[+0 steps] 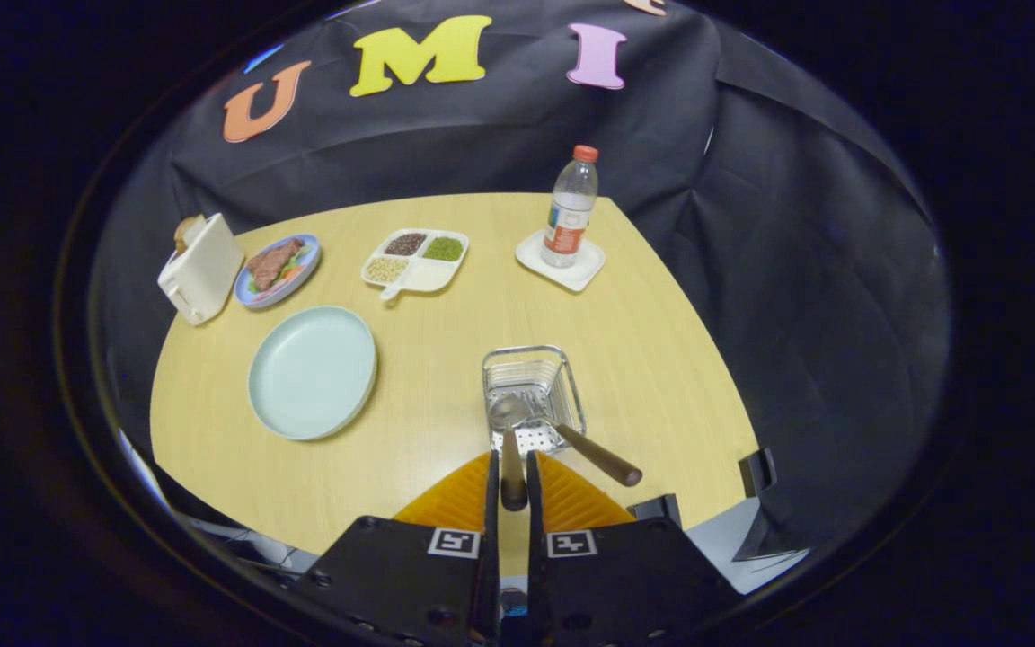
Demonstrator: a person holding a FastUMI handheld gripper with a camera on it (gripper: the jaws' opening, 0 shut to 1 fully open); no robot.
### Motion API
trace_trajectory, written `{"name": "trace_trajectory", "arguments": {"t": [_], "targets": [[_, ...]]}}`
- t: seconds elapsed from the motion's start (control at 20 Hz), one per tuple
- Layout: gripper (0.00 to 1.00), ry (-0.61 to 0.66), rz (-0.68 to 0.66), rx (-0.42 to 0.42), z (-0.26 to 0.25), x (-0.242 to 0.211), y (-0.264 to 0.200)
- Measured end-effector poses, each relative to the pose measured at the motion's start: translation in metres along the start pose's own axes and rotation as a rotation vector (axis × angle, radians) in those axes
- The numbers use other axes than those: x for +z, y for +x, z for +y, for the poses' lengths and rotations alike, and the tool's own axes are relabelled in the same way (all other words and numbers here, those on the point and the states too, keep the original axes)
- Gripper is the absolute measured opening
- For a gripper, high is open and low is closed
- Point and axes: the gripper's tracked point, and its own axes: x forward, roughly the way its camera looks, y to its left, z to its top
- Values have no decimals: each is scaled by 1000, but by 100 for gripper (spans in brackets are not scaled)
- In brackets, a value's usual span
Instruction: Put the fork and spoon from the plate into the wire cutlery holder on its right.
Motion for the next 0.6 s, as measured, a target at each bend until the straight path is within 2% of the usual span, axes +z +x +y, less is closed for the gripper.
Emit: {"name": "trace_trajectory", "arguments": {"t": [0.1,0.4,0.6], "targets": [[13,2,-14,6,3,5,0],[41,2,-85,25,17,27,-4],[49,-9,-107,28,27,36,-3]]}}
